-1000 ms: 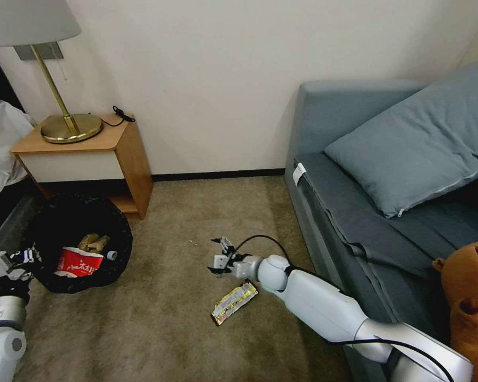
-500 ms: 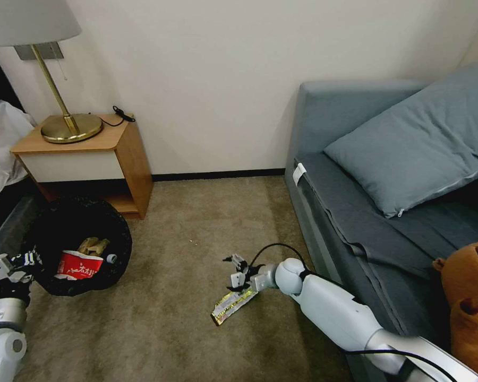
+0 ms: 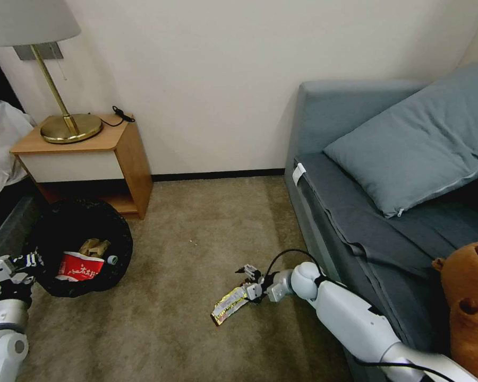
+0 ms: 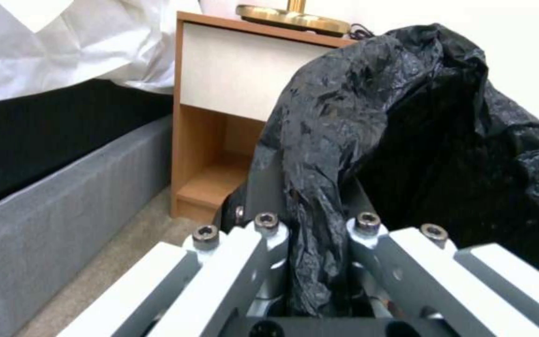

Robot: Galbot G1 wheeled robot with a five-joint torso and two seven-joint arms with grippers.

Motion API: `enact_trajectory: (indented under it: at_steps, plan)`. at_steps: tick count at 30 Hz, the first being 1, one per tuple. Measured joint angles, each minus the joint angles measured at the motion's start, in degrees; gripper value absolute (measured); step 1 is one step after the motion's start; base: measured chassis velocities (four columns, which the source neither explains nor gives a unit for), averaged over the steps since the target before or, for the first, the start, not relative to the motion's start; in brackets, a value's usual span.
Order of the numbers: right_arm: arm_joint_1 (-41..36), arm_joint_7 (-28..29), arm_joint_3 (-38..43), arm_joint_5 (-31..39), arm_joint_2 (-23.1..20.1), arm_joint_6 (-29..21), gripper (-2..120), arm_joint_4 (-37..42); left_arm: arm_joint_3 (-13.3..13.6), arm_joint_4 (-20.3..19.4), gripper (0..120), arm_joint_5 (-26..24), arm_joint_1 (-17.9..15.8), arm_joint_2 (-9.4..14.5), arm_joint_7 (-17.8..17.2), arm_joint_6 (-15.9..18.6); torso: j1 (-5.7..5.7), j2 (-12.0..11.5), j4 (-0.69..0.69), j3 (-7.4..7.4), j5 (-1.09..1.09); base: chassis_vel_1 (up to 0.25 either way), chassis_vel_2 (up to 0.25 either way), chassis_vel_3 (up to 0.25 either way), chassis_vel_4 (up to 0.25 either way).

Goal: Pick up the trash bin, then pick up the garbage on the floor and place it into the trash bin.

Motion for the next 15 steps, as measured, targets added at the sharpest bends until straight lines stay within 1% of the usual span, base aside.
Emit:
enact_trajectory:
  at_steps: [2, 4, 10, 15]
  plan:
    - [-0.46, 1.04, 1.89, -2.96, 1.43, 1.71, 100, -1.96, 0.01, -0.42, 5, 0.06, 0.45, -0.20, 0.02, -0.21, 0.00, 0.00, 0.00, 0.00, 0.00, 0.000, 0.000, 0.000, 0.000]
    - [-0.59, 1.16, 2.44, -3.99, 1.79, 2.31, 100, -2.44, 0.00, -0.55, 5, 0.07, 0.66, -0.26, 0.07, -0.35, 0.00, 0.00, 0.00, 0.00, 0.00, 0.000, 0.000, 0.000, 0.000]
    - [-1.33, 1.92, 3.42, -5.36, 2.01, 3.32, 100, -3.79, -0.22, -0.22, 5, 0.14, 1.59, -0.37, 0.36, -1.34, 0.00, 0.00, 0.00, 0.00, 0.00, 0.000, 0.000, 0.000, 0.000]
    - [-2.33, 4.51, 3.71, -6.27, 2.41, 3.81, 100, -5.31, -0.17, -0.15, 5, 0.70, 1.85, -0.90, 0.49, -1.70, 0.00, 0.00, -0.01, 0.00, -0.01, 0.000, 0.000, 0.000, 0.000]
